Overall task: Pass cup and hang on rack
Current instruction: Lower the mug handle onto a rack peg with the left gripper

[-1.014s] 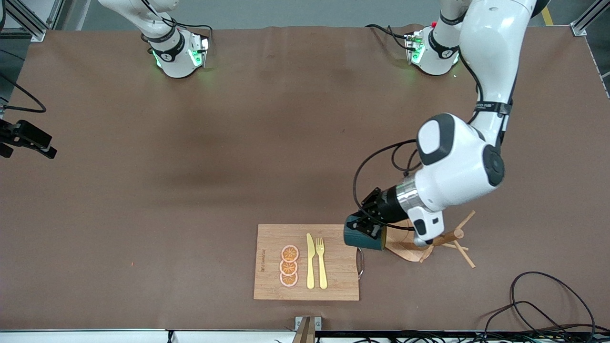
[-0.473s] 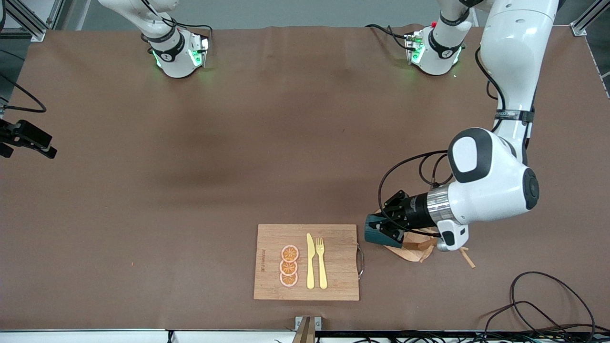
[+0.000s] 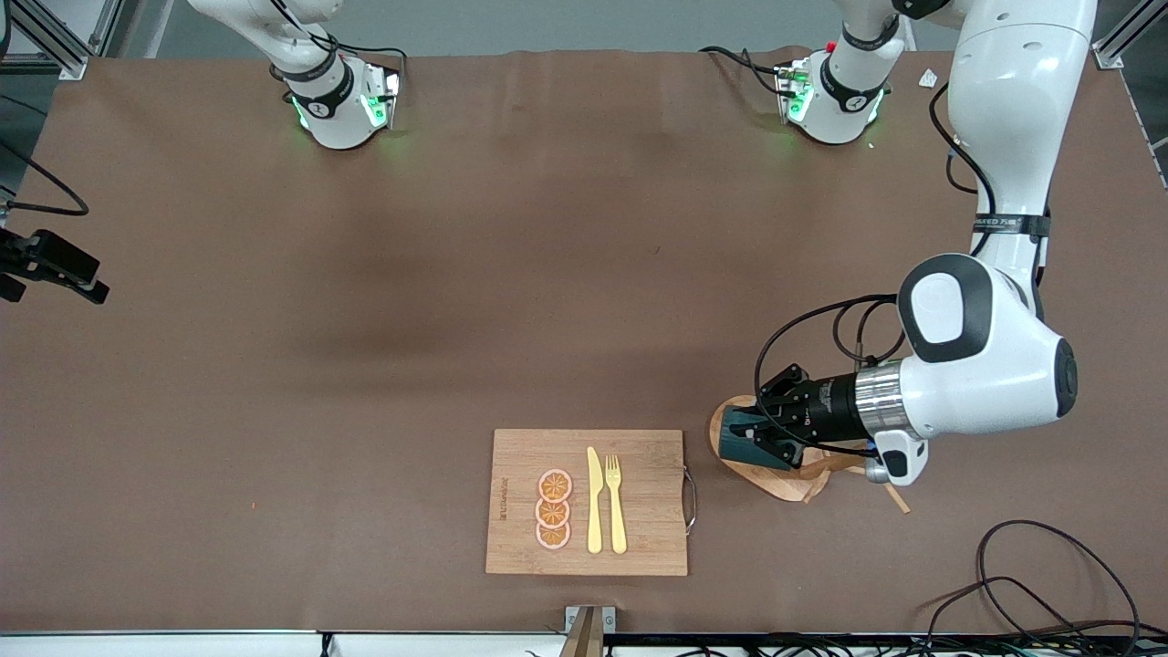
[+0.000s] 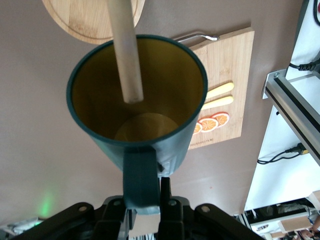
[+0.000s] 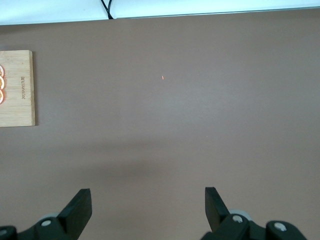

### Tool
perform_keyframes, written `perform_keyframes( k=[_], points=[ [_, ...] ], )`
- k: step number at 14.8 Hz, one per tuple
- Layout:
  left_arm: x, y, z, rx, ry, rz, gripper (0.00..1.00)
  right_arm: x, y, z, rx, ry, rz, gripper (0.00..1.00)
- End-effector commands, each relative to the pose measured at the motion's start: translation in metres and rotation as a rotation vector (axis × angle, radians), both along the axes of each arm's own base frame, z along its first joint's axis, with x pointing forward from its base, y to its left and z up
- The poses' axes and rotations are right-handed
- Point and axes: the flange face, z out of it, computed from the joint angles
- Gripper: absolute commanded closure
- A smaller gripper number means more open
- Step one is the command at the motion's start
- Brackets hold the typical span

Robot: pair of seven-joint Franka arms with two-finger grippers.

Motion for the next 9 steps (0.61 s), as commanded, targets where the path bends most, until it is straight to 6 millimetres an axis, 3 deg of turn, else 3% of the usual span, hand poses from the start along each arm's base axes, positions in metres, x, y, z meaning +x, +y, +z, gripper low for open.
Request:
perform_keyframes(
  k=[1, 7, 9],
  points=[
    [0.001, 0.017, 0.012, -0.061, 0.016, 0.014, 0.98, -0.009, -0.001, 0.004, -0.007, 0.000, -0.006, 0.00],
    [0.006, 0.057, 0.013, -0.105, 0.052, 0.043, 0.99, -0.010, -0.001, 0.004, -0.007, 0.001, -0.006, 0.00],
    [0.008, 0.062, 0.016, -0.144, 0.058, 0.065, 0.99, -0.010, -0.001, 0.004, -0.007, 0.001, -0.006, 0.00]
  ],
)
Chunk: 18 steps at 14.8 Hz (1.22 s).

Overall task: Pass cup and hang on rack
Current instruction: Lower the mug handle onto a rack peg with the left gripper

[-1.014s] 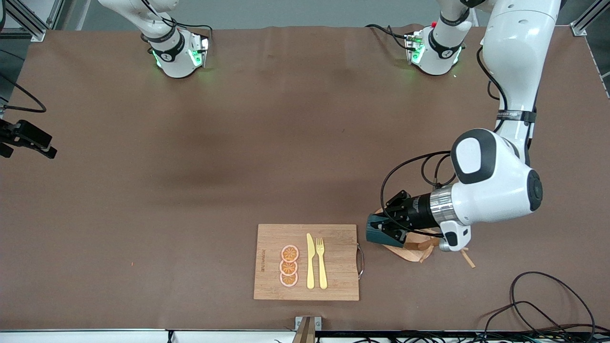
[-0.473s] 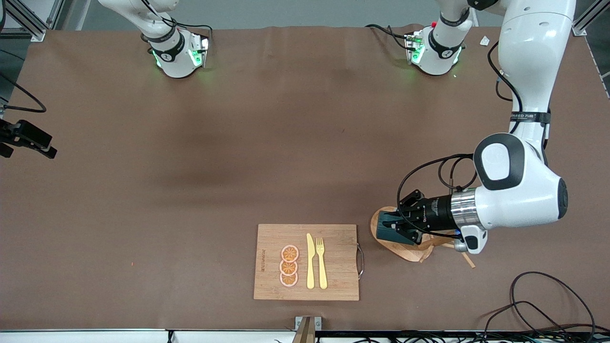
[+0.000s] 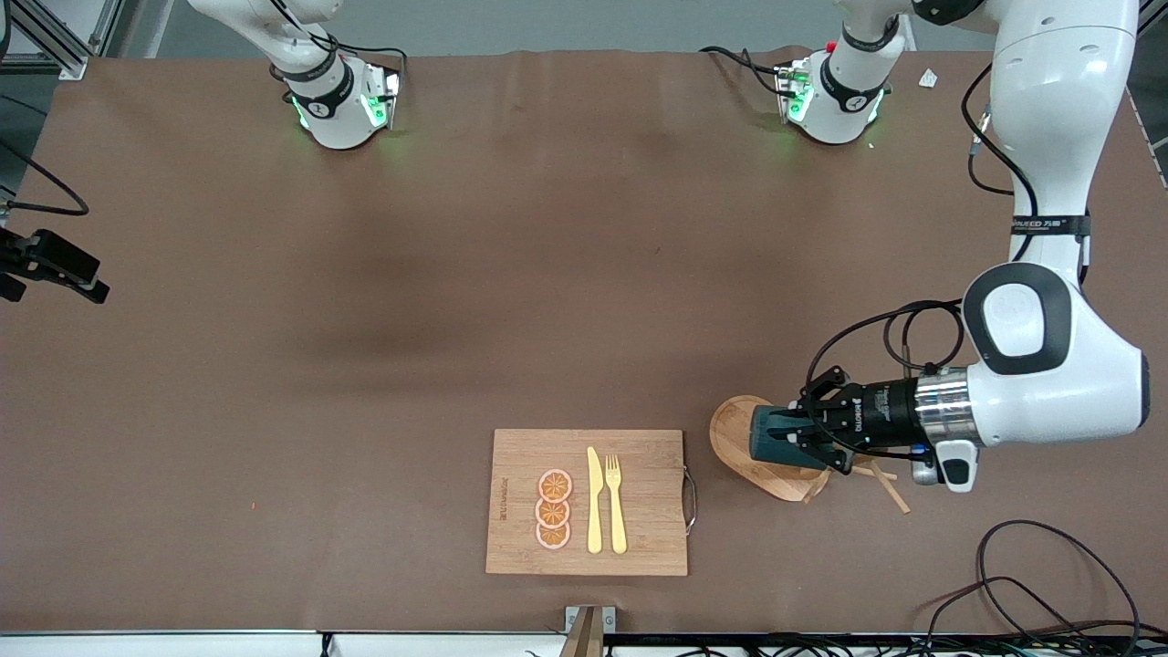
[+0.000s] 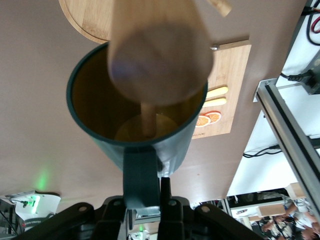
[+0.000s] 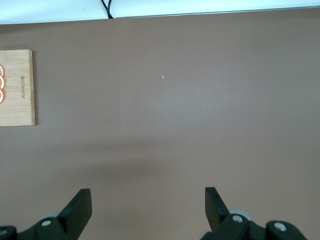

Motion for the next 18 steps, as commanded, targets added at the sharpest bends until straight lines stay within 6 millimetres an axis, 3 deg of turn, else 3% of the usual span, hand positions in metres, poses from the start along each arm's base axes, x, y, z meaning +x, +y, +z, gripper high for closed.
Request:
perform_keyframes(
  k=[1, 16, 17, 18],
  points=[
    [0.000, 0.012, 0.011, -0.062, -0.001, 0.017, 0.99, -0.009, -0.001, 0.004, -0.007, -0.001, -0.005, 0.00],
    [0.006, 0.032, -0.014, -0.063, -0.019, 0.008, 0.92, -0.009, -0.002, 0.004, -0.005, -0.001, -0.008, 0.00],
    [0.006, 0.033, -0.014, -0.062, -0.019, 0.009, 0.82, -0.009, -0.002, 0.004, -0.005, -0.001, -0.009, 0.00],
    [0.006, 0.033, -0.015, -0.062, -0.017, 0.009, 0.53, -0.009, -0.002, 0.004, -0.005, -0.001, -0.009, 0.00]
  ],
)
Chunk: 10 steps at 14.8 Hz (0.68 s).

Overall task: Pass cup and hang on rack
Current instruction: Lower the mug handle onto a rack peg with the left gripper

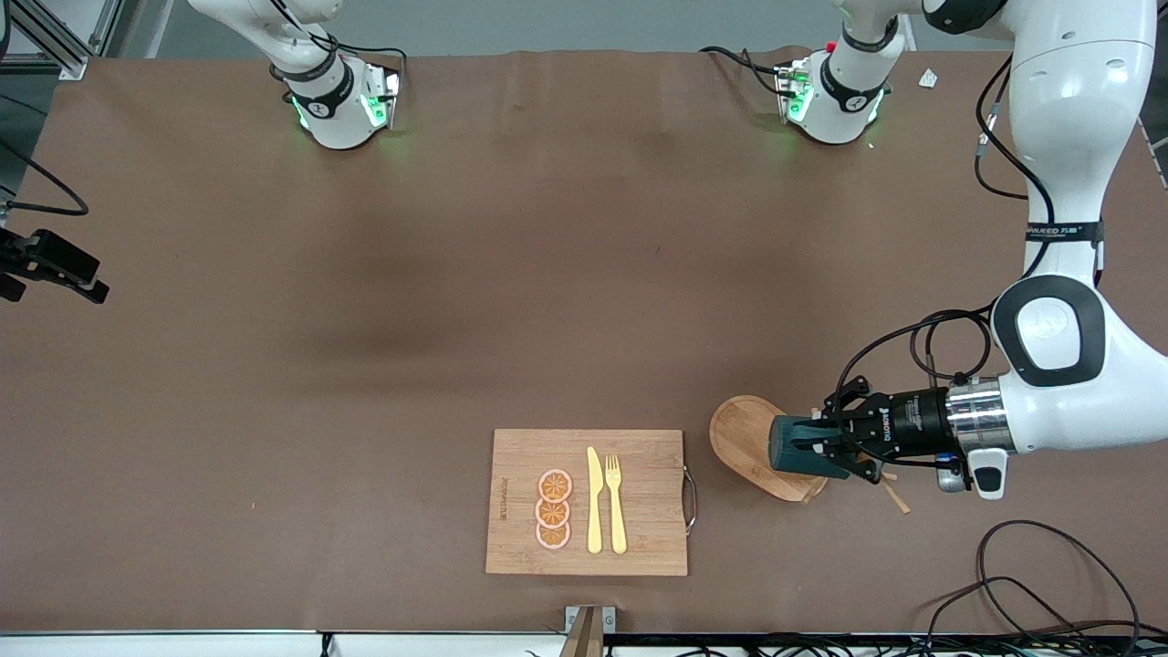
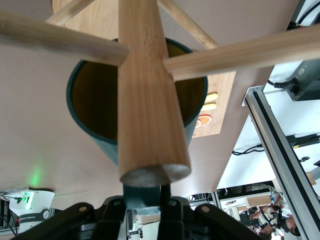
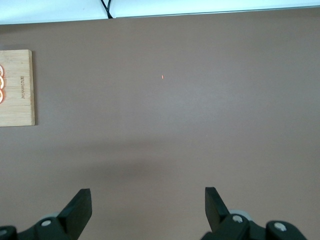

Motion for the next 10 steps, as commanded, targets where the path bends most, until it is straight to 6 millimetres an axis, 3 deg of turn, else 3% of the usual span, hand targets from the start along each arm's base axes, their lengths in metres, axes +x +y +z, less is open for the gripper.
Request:
perform_keyframes(
  k=[1, 2, 3, 7, 10],
  points=[
    [0.000, 0.002, 0.002, -0.025, -0.009, -0.010, 0.23, -0.009, -0.002, 0.004, -0.005, -0.001, -0.007, 0.00],
    [0.000, 0.003, 0.003, -0.025, -0.012, -0.009, 0.03, -0.009, -0.002, 0.004, -0.005, -0.001, -0.007, 0.00],
    [0.000, 0.005, 0.005, -0.025, -0.015, -0.006, 0.00, -0.009, -0.002, 0.004, -0.005, -0.001, -0.007, 0.00],
    [-0.001, 0.004, 0.021, -0.029, -0.034, -0.006, 0.00, -0.009, -0.002, 0.004, -0.005, -0.001, -0.007, 0.00],
    [-0.005, 0.002, 0.048, -0.026, -0.077, -0.015, 0.00, -0.009, -0.002, 0.004, -0.005, -0.001, -0.007, 0.00]
  ],
)
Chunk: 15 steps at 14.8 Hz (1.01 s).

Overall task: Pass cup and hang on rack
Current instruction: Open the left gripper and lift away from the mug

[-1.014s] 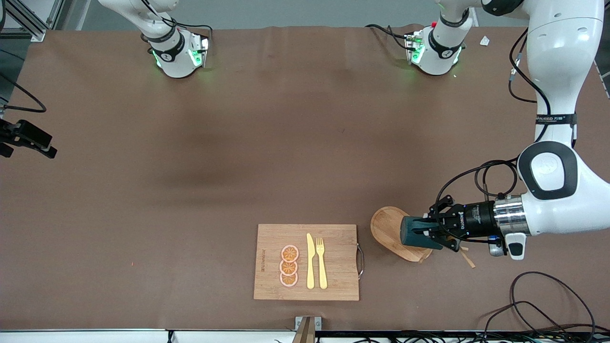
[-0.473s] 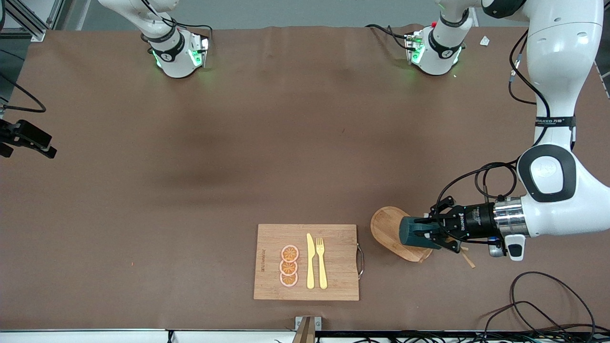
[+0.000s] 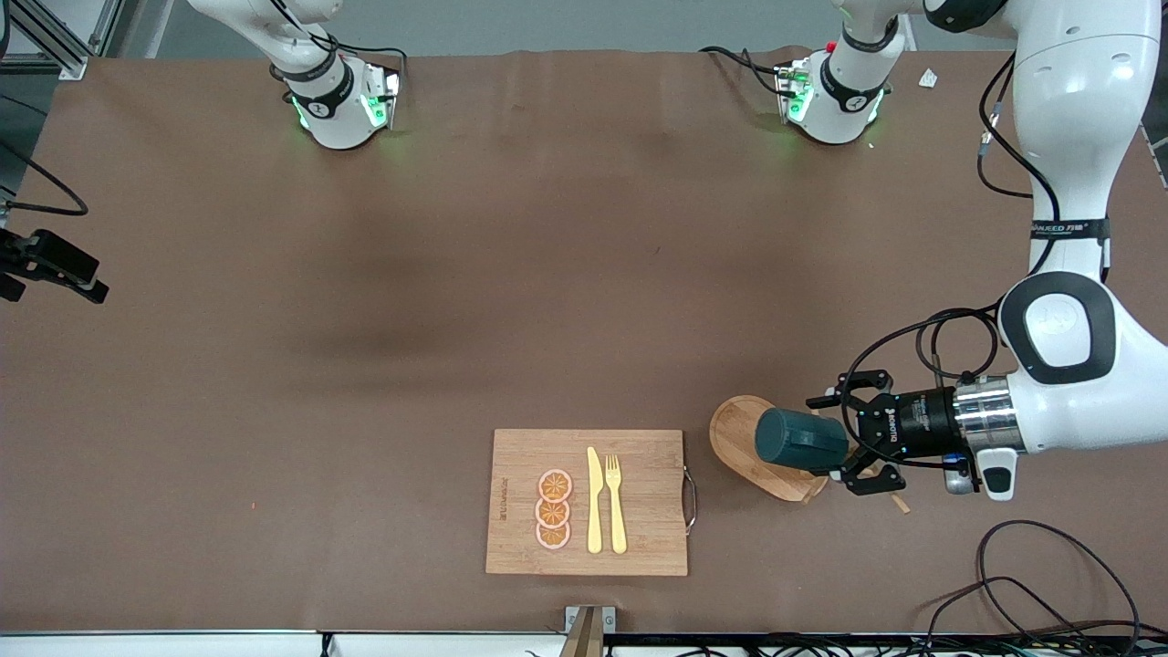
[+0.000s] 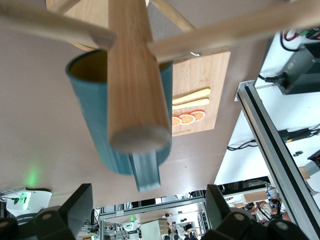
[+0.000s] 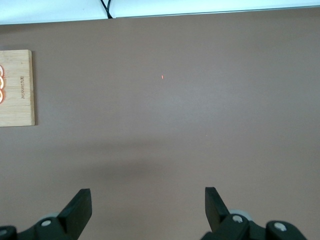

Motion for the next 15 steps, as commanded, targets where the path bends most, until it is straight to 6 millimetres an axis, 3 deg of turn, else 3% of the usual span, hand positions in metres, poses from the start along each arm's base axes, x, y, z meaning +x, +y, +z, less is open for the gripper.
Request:
perform_keyframes(
  k=[1, 2, 4, 8, 13, 15],
  points=[
    [-0.009, 0.000, 0.044, -0.010, -0.089, -0.041, 0.00, -0.009, -0.002, 0.004, -0.005, -0.001, -0.008, 0.00],
    [-0.015, -0.004, 0.068, 0.018, -0.173, -0.095, 0.00, -0.009, -0.002, 0.004, -0.005, -0.001, -0.010, 0.00],
    [-0.025, -0.010, 0.093, 0.125, -0.259, -0.180, 0.00, -0.010, -0.003, 0.003, -0.005, 0.006, -0.010, 0.00],
    [-0.060, -0.055, 0.150, 0.401, -0.478, -0.480, 0.00, -0.010, -0.003, 0.003, -0.003, 0.008, -0.010, 0.00],
    [-0.088, -0.031, 0.188, 0.758, -0.603, -0.913, 0.00, -0.011, -0.006, 0.003, -0.003, 0.008, -0.014, 0.00],
    [-0.102, -0.021, 0.207, 0.784, -0.637, -1.064, 0.00, -0.011, -0.006, 0.003, -0.003, 0.008, -0.016, 0.00]
  ],
)
